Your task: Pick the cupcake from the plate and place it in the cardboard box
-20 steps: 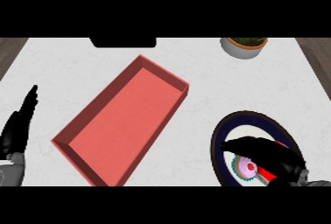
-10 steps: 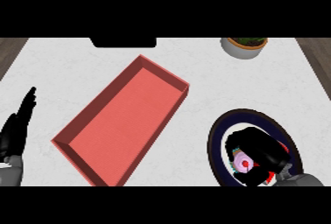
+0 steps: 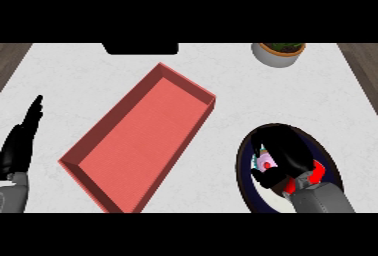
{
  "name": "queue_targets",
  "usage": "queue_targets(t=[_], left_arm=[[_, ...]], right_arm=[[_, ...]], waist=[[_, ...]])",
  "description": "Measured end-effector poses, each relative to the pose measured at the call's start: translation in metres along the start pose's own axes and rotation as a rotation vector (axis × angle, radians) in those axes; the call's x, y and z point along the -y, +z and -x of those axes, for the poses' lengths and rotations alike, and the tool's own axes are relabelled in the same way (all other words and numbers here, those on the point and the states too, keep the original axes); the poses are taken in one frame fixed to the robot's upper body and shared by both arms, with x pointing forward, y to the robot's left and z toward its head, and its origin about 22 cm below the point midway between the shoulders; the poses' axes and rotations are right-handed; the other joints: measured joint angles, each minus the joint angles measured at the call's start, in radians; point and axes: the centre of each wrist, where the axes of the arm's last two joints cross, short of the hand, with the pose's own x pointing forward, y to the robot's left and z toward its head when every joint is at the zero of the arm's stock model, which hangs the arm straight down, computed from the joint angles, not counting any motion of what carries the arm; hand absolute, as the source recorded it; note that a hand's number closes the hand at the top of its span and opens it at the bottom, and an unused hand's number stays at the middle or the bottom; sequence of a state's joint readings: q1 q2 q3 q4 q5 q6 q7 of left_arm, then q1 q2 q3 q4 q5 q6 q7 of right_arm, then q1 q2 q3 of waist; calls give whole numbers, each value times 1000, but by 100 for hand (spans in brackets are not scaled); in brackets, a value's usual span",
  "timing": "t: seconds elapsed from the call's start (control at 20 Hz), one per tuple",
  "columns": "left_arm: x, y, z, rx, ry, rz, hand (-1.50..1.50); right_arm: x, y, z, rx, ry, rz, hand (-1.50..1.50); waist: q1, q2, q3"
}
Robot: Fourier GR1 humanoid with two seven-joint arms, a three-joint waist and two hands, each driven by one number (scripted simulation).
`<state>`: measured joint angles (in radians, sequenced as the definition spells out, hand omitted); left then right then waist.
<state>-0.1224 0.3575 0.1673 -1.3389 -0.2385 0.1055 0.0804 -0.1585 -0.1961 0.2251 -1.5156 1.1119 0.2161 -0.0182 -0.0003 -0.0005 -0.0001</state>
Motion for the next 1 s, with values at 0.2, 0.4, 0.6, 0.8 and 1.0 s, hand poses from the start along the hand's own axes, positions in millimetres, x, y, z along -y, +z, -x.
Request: queue_targets(t=[0.2, 0.4, 0.6, 0.8, 1.0], left_arm=[[-5, 4, 4, 0, -3, -1, 0], [-8, 7, 4, -3, -1, 5, 0], [-1, 8, 6, -3, -4, 5, 0], [-7, 2, 1, 1, -7, 4, 0], [-3, 3, 4, 4, -2, 7, 0]], right_arm=[[34, 5, -8, -29, 41, 124, 150], [63, 15, -19, 27, 37, 289, 150], [85, 22, -43, 133, 20, 391, 150], [104, 12, -77, 210, -23, 412, 150], [115, 0, -111, 262, -114, 399, 150]], waist=[[-1, -2, 0], [-2, -3, 0], [-2, -2, 0], [2, -1, 0], [8, 0, 0]])
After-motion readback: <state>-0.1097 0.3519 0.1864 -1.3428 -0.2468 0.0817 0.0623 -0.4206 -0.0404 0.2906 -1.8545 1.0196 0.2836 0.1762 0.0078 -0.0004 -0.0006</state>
